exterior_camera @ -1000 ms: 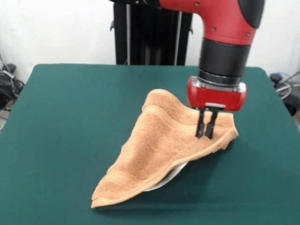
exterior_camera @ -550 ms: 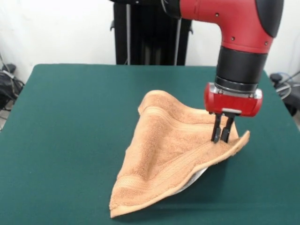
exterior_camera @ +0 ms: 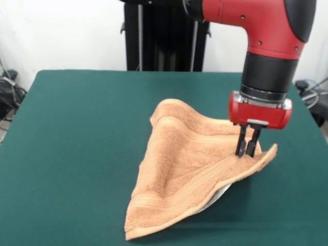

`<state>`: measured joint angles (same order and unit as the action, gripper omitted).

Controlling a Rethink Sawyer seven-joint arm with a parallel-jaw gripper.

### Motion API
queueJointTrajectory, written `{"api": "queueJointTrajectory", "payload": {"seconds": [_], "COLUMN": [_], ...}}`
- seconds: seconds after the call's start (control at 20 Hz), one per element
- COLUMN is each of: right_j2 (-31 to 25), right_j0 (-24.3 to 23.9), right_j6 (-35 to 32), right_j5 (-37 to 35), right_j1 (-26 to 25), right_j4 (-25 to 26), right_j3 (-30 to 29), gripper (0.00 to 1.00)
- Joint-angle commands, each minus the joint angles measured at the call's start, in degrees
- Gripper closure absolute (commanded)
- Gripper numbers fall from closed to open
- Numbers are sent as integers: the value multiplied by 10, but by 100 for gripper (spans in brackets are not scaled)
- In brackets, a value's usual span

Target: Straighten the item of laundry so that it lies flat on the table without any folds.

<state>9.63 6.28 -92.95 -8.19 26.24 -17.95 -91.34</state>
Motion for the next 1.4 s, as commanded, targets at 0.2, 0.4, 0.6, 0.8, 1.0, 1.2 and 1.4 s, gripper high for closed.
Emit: {"api": "queueJointTrajectory", "payload": {"seconds": [0.2, 0.4, 0.6, 0.8, 1.0, 1.2, 1.4], "right_j2": [33, 42, 41, 43, 41, 22, -34], "right_j0": [56, 66, 71, 74, 70, 50, -28], "right_j6": [-193, -198, -200, -200, -196, -181, -119], "right_j5": [-10, -2, 5, 7, 4, 7, 6], "right_j1": [-2, -8, -10, -15, -10, -1, 22], "right_j4": [-64, -71, -81, -85, -84, -73, -30], "right_j3": [-59, -55, -59, -57, -58, -66, -86], "gripper": [0, 0, 0, 0, 0, 0, 0]}}
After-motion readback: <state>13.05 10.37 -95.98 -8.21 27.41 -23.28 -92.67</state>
